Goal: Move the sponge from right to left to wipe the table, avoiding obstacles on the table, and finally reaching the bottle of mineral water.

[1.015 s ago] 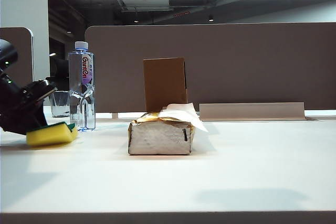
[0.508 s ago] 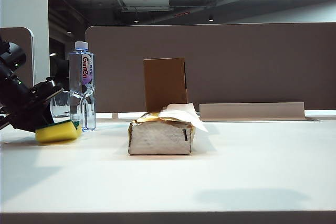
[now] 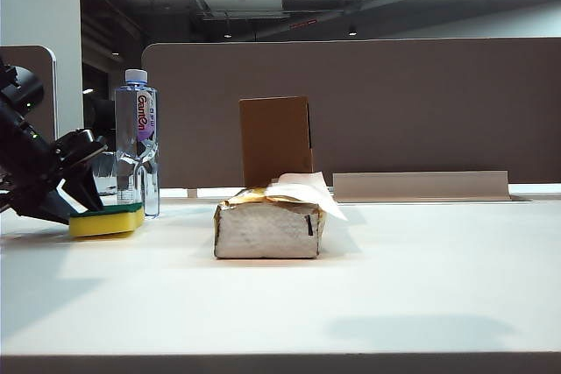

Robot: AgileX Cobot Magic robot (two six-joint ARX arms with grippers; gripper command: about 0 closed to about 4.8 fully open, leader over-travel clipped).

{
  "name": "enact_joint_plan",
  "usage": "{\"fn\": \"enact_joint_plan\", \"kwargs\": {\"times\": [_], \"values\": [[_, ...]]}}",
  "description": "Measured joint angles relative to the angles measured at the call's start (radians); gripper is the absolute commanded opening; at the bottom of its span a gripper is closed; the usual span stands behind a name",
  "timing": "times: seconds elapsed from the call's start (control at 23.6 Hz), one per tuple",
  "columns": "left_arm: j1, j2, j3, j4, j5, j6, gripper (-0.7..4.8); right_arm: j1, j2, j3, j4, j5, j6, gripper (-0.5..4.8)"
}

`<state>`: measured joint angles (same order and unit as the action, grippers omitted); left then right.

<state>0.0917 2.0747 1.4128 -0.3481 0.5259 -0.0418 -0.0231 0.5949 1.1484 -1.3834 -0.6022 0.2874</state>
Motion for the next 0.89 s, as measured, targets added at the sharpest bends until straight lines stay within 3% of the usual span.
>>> {"fn": "enact_joint_plan", "kwargs": {"times": [0.08,0.13,0.21,0.47,0.55,0.63,0.89], "values": [[0.001,0.0,0.0,0.0,-0.005,0.0,1.65,0.0,0.0,0.0,0.0,0.0,0.0,2.39],[0.002,0.0,0.0,-0.001,-0.003,0.0,2.09,0.0,0.0,0.0,0.0,0.0,0.0,2.39],[0.001,0.0,0.006,-0.007,0.003,0.0,2.39,0.0,0.0,0.0,0.0,0.0,0.0,2.39],[0.001,-0.001,0.012,-0.03,0.029,0.003,2.5,0.0,0.0,0.0,0.0,0.0,0.0,2.39],[0.002,-0.001,0.021,-0.055,0.029,0.004,3.3,0.0,0.0,0.0,0.0,0.0,0.0,2.39],[0.002,-0.002,0.027,-0.064,0.049,0.004,3.7,0.0,0.0,0.0,0.0,0.0,0.0,2.39],[0.002,-0.016,0.049,-0.122,0.037,0.007,3.75,0.0,0.0,0.0,0.0,0.0,0.0,2.39]]}}
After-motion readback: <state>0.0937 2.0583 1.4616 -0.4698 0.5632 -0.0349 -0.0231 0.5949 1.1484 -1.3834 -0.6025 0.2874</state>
